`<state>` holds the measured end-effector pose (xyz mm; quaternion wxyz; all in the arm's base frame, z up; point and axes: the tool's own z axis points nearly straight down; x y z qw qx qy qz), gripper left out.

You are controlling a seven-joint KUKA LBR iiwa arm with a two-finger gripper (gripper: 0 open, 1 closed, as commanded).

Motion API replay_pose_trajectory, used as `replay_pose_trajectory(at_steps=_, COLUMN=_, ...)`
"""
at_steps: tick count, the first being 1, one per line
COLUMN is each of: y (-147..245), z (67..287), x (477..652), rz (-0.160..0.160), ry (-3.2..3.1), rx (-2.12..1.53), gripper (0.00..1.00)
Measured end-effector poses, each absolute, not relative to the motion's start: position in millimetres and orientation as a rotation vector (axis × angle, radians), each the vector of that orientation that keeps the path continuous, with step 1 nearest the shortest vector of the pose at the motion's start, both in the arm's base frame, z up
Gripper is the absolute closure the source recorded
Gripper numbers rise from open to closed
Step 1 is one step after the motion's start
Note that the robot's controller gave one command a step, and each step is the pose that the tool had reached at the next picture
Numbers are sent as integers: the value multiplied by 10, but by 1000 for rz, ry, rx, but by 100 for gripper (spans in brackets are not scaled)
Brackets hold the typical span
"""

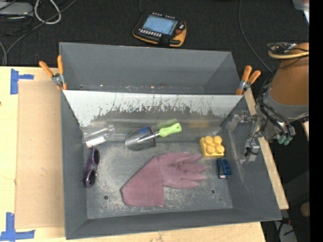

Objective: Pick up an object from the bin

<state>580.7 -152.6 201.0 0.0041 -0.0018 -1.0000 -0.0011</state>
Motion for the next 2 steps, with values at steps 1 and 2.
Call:
replay_pose_trajectory(at_steps=1, y=-1515, z=2054, x=5828, rz=-1, ry=-3141, rx=3, gripper=0)
replay_pose_trajectory(at_steps=2, y=-1566, z=685, x=6207, rz=-2, ry=-3142, rx=20, gripper=0)
